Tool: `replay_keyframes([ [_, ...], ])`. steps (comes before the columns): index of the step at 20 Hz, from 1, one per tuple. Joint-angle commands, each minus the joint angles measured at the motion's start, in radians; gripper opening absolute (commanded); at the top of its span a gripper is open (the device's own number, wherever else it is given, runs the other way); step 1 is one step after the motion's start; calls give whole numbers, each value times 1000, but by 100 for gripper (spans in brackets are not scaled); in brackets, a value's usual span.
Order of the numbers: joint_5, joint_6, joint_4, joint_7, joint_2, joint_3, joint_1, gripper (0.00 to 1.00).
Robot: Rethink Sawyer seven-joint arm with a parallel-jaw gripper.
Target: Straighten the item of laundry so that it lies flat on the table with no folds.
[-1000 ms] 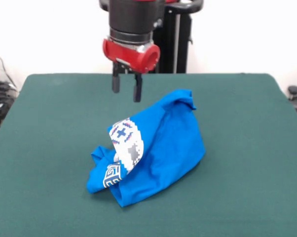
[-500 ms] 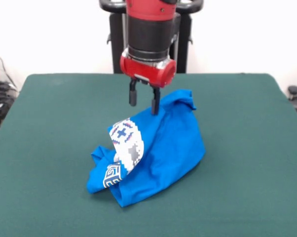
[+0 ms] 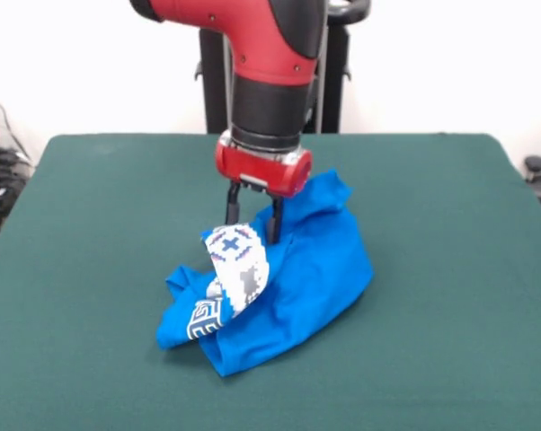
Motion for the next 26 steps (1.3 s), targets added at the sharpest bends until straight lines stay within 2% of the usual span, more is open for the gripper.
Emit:
replay_keyframes([
  [1, -44, -134, -19, 110, 93, -12, 67, 100],
  [4, -26, -154, -2, 130, 90, -24, 84, 100],
  [7, -17, -132, 15, 121, 70, 18, 68, 100],
  [8, -15, -130, 18, 119, 65, 21, 70, 0],
  [10, 1, -103, 25, 128, 57, 18, 74, 0],
  [17, 14, 49, 130, 112, -123, 29, 66, 0],
  [26, 24, 112, 172, 133, -207, -23, 96, 0],
])
